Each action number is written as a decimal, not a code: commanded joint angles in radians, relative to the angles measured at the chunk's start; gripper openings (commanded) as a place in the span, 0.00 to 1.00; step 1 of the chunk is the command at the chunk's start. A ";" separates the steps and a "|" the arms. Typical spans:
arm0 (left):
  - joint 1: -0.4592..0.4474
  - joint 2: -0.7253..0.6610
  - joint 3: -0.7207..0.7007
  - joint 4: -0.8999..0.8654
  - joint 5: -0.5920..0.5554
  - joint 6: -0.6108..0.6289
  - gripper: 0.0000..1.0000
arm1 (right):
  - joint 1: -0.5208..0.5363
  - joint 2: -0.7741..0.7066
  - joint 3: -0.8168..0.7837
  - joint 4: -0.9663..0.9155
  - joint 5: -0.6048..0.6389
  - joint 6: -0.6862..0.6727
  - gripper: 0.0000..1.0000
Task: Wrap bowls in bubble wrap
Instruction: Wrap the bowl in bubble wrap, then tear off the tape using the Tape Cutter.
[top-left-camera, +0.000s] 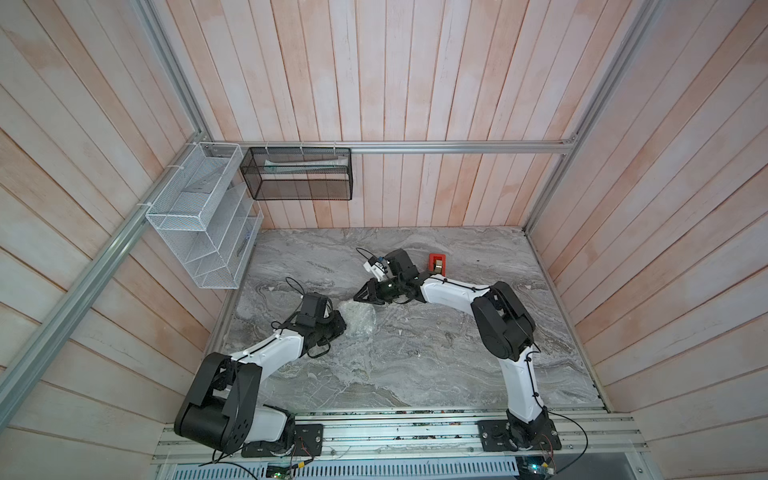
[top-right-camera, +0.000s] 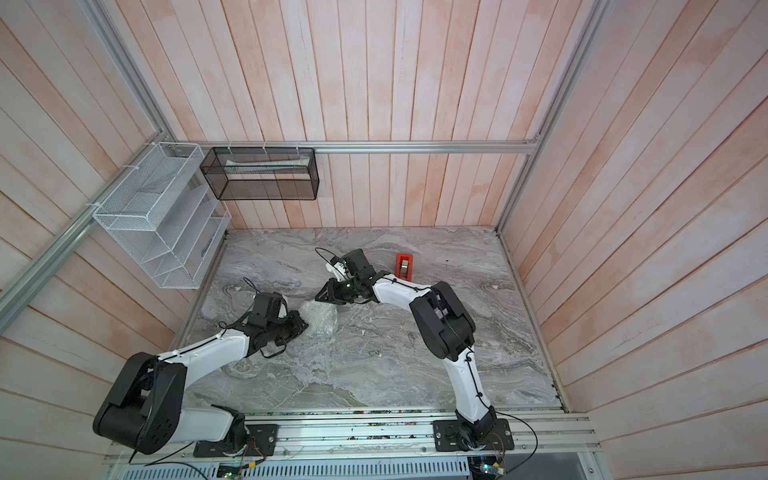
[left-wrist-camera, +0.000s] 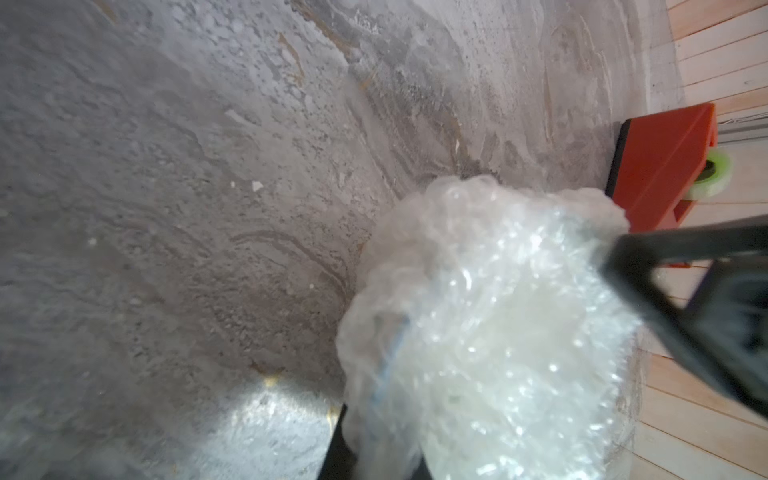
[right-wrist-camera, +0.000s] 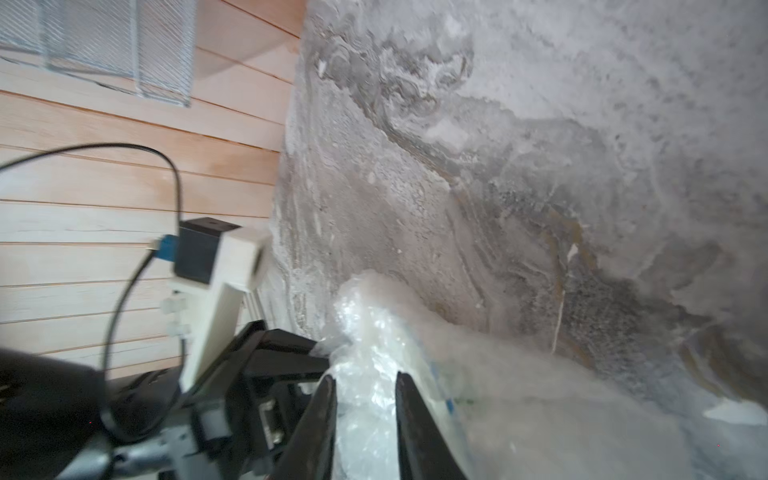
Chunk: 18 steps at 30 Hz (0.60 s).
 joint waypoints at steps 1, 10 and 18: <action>-0.002 0.025 -0.039 -0.164 -0.097 0.064 0.00 | -0.065 -0.124 -0.046 0.173 -0.144 0.077 0.29; -0.007 0.019 0.038 -0.274 -0.093 0.175 0.00 | -0.314 -0.360 -0.270 0.005 0.078 -0.014 0.37; -0.016 0.049 0.057 -0.305 -0.075 0.213 0.00 | -0.566 -0.430 -0.437 -0.051 0.196 -0.071 0.39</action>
